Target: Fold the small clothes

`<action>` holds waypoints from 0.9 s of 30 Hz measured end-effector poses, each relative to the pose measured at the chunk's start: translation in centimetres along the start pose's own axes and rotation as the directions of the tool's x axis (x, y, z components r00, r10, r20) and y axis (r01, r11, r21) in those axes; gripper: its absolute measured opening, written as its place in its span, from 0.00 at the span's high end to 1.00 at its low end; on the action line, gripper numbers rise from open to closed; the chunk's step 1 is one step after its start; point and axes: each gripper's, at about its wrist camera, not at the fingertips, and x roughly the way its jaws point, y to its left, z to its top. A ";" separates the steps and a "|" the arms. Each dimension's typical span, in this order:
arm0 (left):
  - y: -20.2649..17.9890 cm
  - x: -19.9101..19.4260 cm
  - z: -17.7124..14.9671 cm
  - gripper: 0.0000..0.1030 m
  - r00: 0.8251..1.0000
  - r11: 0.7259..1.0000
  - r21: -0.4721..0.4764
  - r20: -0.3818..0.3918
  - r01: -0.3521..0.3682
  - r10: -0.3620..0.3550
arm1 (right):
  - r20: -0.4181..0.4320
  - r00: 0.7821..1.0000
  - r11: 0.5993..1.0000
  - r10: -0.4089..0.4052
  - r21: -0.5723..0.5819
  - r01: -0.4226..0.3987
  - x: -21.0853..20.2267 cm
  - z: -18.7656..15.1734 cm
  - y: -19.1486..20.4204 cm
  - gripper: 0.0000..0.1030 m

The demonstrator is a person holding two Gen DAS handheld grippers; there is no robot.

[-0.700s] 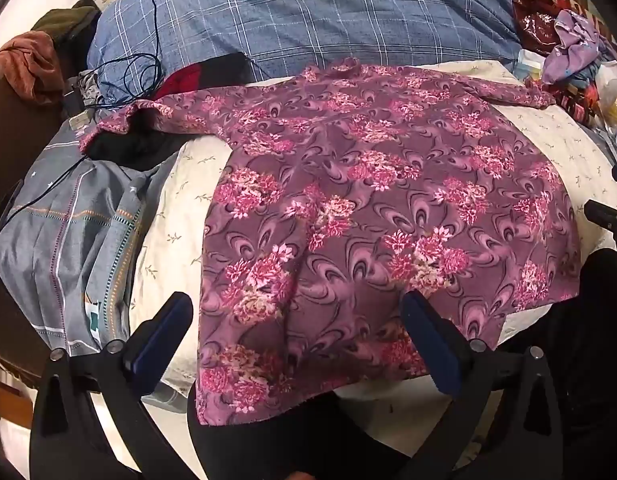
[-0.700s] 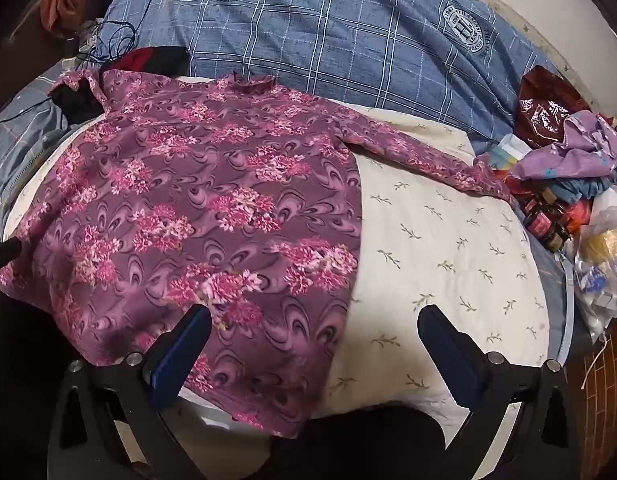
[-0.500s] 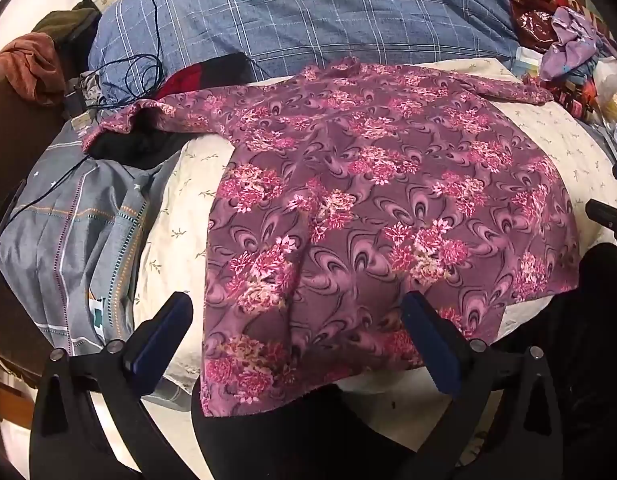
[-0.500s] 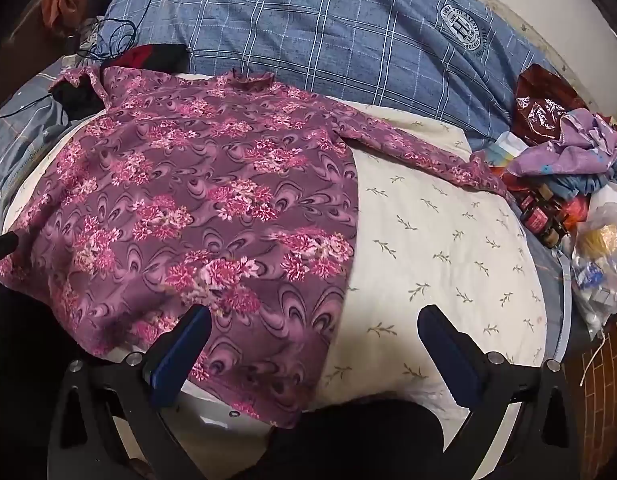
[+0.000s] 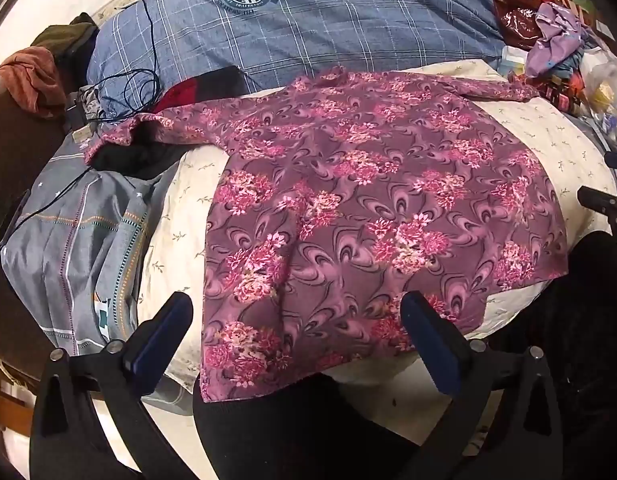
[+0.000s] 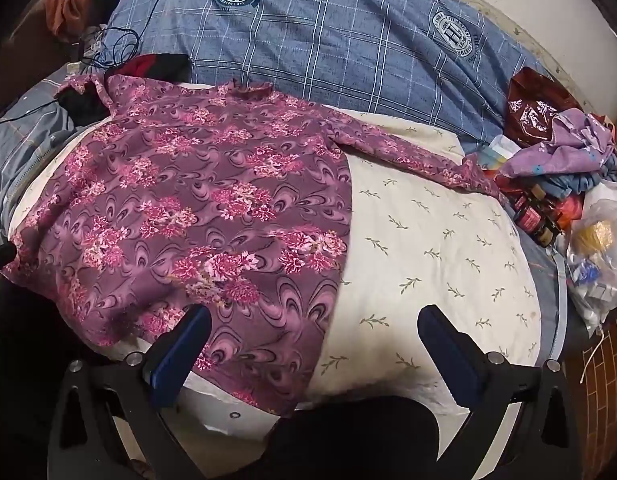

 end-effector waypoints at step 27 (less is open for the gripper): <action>-0.9 -1.2 0.3 0.00 0.999 0.999 -0.016 0.026 0.042 -0.042 | 0.022 1.000 0.999 -0.002 0.046 0.001 -0.8 -0.4 -1.1 0.00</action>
